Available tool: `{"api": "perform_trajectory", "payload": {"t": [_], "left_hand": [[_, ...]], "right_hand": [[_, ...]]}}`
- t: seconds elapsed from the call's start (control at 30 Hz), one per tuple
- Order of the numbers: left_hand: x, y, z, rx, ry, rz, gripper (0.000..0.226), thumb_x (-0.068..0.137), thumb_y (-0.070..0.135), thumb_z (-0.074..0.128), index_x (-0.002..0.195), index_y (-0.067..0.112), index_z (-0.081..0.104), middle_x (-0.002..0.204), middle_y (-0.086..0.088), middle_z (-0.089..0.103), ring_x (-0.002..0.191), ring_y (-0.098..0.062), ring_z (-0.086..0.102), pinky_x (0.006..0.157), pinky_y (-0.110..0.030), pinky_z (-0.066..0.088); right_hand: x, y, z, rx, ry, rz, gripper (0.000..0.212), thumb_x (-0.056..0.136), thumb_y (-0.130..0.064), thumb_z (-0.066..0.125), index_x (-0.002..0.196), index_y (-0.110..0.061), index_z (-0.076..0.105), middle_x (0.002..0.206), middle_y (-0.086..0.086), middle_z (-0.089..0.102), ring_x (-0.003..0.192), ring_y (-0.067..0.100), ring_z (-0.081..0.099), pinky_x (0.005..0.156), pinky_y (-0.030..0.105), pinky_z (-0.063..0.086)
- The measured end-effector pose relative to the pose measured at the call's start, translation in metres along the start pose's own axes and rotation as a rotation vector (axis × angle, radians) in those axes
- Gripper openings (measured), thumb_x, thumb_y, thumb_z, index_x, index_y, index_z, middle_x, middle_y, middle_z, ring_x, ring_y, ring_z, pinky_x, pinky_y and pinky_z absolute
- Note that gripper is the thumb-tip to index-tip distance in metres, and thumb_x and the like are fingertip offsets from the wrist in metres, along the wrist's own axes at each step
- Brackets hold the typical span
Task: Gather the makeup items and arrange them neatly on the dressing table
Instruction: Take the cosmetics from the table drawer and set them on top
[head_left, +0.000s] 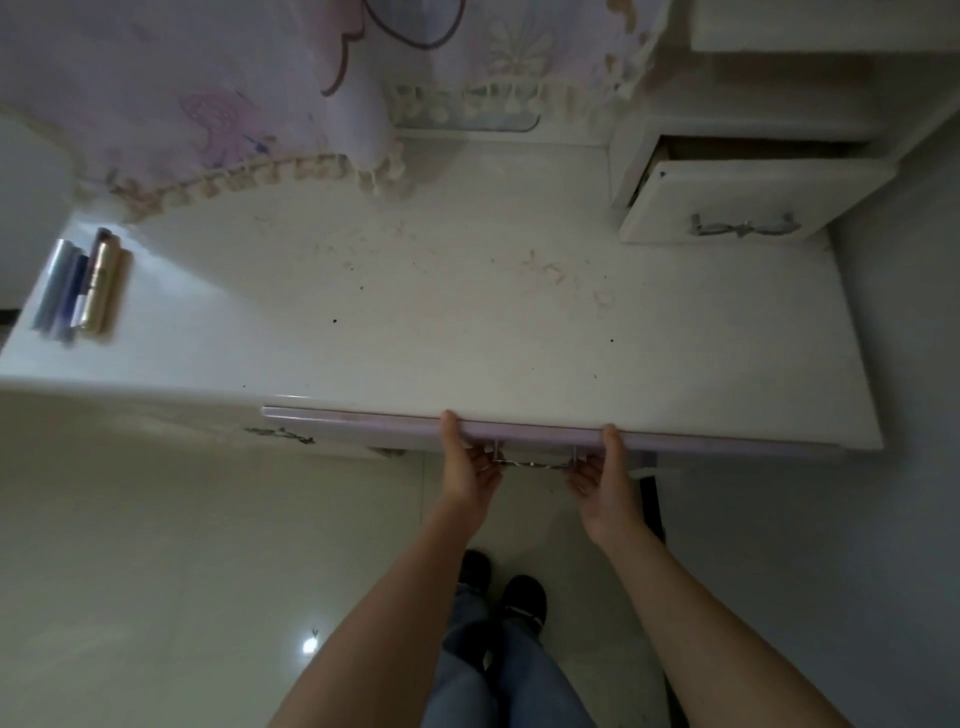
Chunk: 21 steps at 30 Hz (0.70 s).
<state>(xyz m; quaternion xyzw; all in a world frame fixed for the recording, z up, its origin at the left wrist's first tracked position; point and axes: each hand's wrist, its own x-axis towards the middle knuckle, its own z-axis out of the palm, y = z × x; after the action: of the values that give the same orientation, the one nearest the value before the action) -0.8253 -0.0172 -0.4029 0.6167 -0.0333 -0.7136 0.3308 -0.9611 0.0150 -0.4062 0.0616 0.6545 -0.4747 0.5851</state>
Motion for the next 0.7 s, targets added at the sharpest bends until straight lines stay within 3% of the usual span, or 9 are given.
{"api": "perform_trajectory", "payload": {"t": [0.1, 0.17, 0.23, 0.3, 0.43, 0.6, 0.7], "left_hand": [[-0.003, -0.002, 0.001, 0.036, 0.033, 0.009, 0.071, 0.087, 0.064, 0.024, 0.108, 0.002, 0.051, 0.081, -0.008, 0.056, 0.079, -0.022, 0.054, 0.089, -0.033, 0.041], [-0.007, -0.008, -0.003, 0.040, 0.029, 0.016, 0.075, 0.087, 0.064, 0.023, 0.117, 0.001, 0.049, 0.091, -0.011, 0.059, 0.092, -0.026, 0.055, 0.095, -0.034, 0.040], [-0.013, -0.017, -0.009, 0.038, 0.038, 0.010, 0.080, 0.087, 0.064, 0.024, 0.127, -0.002, 0.044, 0.114, -0.019, 0.058, 0.108, -0.030, 0.053, 0.100, -0.036, 0.038], [-0.022, -0.027, -0.016, 0.019, 0.061, -0.005, 0.080, 0.088, 0.062, 0.024, 0.130, -0.003, 0.042, 0.123, -0.022, 0.053, 0.112, -0.033, 0.051, 0.099, -0.036, 0.038], [-0.037, -0.048, -0.032, -0.023, 0.126, -0.012, 0.075, 0.091, 0.057, 0.027, 0.125, -0.007, 0.045, 0.090, -0.013, 0.057, 0.086, -0.026, 0.055, 0.082, -0.034, 0.046], [-0.049, -0.075, -0.052, -0.019, 0.166, -0.026, 0.075, 0.090, 0.058, 0.026, 0.127, -0.005, 0.045, 0.108, -0.018, 0.056, 0.103, -0.030, 0.053, 0.096, -0.038, 0.041], [-0.054, -0.085, -0.058, -0.007, 0.167, -0.013, 0.072, 0.092, 0.056, 0.023, 0.126, -0.003, 0.045, 0.108, -0.017, 0.055, 0.110, -0.032, 0.052, 0.102, -0.040, 0.038]], "right_hand": [[-0.004, 0.001, 0.002, 0.000, 0.043, -0.018, 0.026, 0.088, -0.043, 0.049, 0.081, -0.018, 0.054, 0.078, 0.002, 0.051, 0.073, 0.014, 0.049, 0.067, 0.025, 0.041], [-0.010, 0.005, -0.001, -0.014, 0.049, -0.026, 0.025, 0.089, -0.041, 0.047, 0.080, -0.019, 0.054, 0.079, 0.001, 0.052, 0.073, 0.014, 0.049, 0.065, 0.025, 0.041], [-0.018, 0.013, -0.006, -0.013, 0.056, -0.017, 0.024, 0.091, -0.040, 0.046, 0.085, -0.018, 0.054, 0.082, 0.003, 0.053, 0.076, 0.015, 0.051, 0.067, 0.026, 0.042], [-0.027, 0.022, -0.014, -0.004, 0.064, 0.002, 0.026, 0.092, -0.039, 0.045, 0.095, -0.015, 0.054, 0.085, 0.004, 0.055, 0.078, 0.016, 0.052, 0.068, 0.027, 0.043], [-0.048, 0.043, -0.029, 0.001, 0.098, 0.006, 0.022, 0.093, -0.035, 0.042, 0.084, -0.019, 0.054, 0.081, 0.003, 0.054, 0.074, 0.015, 0.051, 0.065, 0.027, 0.042], [-0.065, 0.069, -0.046, 0.012, 0.123, 0.006, 0.022, 0.094, -0.036, 0.041, 0.084, -0.021, 0.054, 0.082, 0.003, 0.055, 0.075, 0.015, 0.052, 0.066, 0.027, 0.042], [-0.069, 0.080, -0.053, 0.010, 0.116, 0.018, 0.026, 0.094, -0.036, 0.038, 0.095, -0.017, 0.055, 0.087, 0.003, 0.056, 0.077, 0.015, 0.053, 0.066, 0.026, 0.042]]}}
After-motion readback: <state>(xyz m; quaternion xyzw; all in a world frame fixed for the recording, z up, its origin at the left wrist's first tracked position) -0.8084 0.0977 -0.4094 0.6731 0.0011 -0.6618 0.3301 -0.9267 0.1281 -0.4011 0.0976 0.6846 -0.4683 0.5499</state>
